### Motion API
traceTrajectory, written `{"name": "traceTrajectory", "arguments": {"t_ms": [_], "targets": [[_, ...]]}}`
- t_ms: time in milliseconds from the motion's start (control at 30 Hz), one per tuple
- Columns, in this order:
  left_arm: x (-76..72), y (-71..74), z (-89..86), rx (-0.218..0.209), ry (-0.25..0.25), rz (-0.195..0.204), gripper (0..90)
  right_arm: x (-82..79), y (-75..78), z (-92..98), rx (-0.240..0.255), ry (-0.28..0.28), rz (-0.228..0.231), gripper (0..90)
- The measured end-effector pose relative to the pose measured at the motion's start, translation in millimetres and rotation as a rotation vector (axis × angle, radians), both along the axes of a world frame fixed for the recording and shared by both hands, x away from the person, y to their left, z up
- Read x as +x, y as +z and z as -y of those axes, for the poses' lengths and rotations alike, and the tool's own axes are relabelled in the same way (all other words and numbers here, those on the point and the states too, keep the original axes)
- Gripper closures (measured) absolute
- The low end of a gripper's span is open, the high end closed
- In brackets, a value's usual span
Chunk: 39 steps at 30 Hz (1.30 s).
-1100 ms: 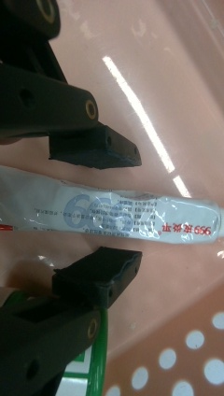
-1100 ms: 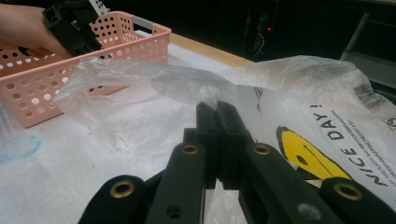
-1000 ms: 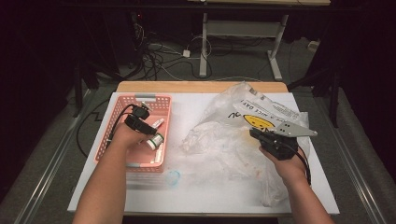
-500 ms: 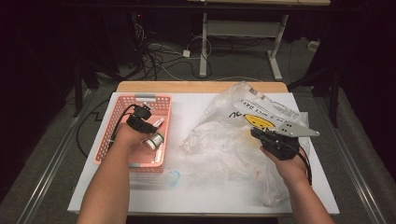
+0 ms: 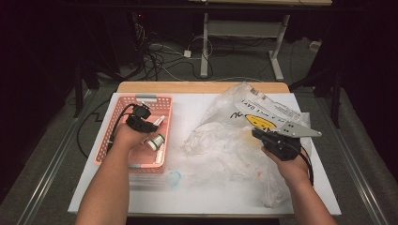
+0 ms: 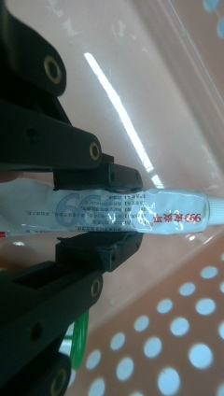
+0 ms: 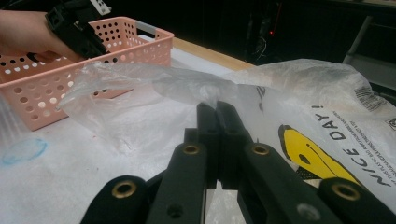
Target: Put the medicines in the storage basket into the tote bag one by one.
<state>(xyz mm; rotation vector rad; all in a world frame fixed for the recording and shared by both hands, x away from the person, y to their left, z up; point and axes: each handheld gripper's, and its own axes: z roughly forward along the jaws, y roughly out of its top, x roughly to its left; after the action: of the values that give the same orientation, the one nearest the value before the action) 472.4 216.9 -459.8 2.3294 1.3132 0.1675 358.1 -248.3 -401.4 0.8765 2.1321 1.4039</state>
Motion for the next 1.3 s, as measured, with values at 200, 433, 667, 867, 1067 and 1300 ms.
{"name": "traceTrajectory", "arguments": {"t_ms": [200, 433, 667, 867, 1067, 1300], "targets": [[-11.7, 9.5, -7.4, -0.082, 0.048, 0.047, 68.8, 0.0, 0.4, 3.0, 0.018, -0.005, -0.003, 90.0], [-26.8, 20.6, -11.1, -0.118, 0.057, 0.099, 68.7, 0.1, -0.4, 4.5, 0.02, -0.006, -0.006, 90.0], [-41.7, 33.1, -12.1, -0.161, 0.086, 0.151, 68.7, -1.2, -0.4, 2.7, 0.016, 0.004, -0.003, 90.0], [-61.8, 47.6, -10.3, -0.248, 0.067, 0.243, 68.6, -1.8, -0.4, 1.4, 0.02, 0.007, -0.003, 90.0], [-82.0, 54.9, -4.0, -0.281, 0.043, 0.307, 68.6, -5.3, 2.9, -2.4, 0.015, 0.015, 0.011, 90.0], [-103.9, 55.7, -3.9, -0.316, 0.035, 0.363, 68.6, -7.3, 4.7, -3.5, 0.015, 0.015, 0.02, 90.0]]}}
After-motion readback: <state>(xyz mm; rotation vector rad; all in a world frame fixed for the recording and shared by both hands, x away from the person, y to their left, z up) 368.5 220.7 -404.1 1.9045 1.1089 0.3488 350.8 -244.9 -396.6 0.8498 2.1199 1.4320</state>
